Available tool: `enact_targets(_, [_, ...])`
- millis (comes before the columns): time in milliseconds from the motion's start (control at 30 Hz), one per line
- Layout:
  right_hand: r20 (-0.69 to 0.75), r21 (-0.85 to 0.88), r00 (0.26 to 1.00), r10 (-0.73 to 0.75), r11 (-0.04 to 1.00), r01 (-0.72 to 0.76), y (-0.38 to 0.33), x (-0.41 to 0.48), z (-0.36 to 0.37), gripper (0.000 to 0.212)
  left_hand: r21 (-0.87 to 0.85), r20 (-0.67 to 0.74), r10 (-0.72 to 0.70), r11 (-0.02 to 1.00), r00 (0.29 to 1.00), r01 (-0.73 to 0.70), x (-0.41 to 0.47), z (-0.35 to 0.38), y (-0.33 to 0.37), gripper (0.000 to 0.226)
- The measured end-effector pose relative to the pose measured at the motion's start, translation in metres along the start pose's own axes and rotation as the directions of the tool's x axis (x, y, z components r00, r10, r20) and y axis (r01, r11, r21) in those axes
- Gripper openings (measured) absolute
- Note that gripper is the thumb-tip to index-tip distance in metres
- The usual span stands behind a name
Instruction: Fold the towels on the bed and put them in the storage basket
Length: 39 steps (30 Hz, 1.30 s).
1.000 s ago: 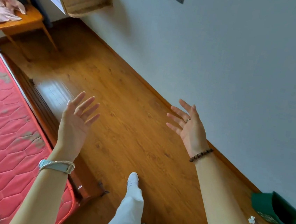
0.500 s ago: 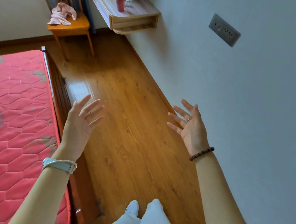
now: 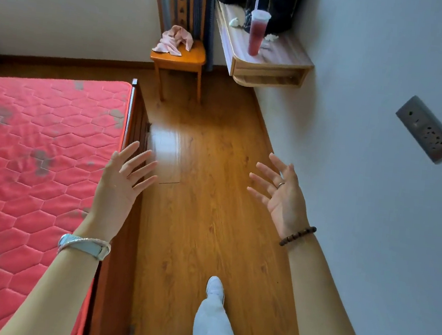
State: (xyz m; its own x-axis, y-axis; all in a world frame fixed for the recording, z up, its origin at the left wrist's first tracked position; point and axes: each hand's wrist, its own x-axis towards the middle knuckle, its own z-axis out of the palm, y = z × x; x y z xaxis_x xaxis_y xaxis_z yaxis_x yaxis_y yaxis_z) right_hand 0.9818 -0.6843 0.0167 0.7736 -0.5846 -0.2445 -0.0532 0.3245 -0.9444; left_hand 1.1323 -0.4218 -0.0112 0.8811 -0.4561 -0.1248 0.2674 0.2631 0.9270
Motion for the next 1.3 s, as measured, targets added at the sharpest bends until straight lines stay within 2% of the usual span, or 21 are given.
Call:
enact_targets(367, [0.145, -0.030, 0.988, 0.048, 0.999, -0.044, -0.031, 0.128, 0.000, 0.042, -0.008, -0.150, 0.059, 0.998, 0.987, -0.060, 0.073, 0.039, 0.005, 0.102])
enact_targets(600, [0.243, -0.038, 0.964, 0.105, 0.994, -0.098, -0.034, 0.180, 0.029, 0.042, -0.019, -0.257, 0.110, 0.993, 0.960, -0.119, 0.101, 0.024, 0.009, 0.088])
enact_targets(700, [0.262, -0.053, 0.958, 0.116, 0.993, -0.106, -0.035, 0.201, 0.050, 0.043, -0.036, -0.305, 0.128, 0.989, 0.944, -0.146, 0.119, 0.011, 0.014, 0.063])
enact_targets(767, [0.271, -0.059, 0.954, 0.126, 0.992, -0.114, -0.035, 0.216, 0.063, 0.042, -0.030, -0.332, 0.131, 0.988, 0.934, -0.149, 0.134, 0.002, 0.017, 0.056])
enact_targets(1300, [0.350, -0.057, 0.927, 0.135, 0.991, -0.123, -0.055, 0.370, 0.218, 0.053, -0.087, -0.421, 0.149, 0.975, 0.895, -0.203, 0.297, -0.088, 0.073, 0.058])
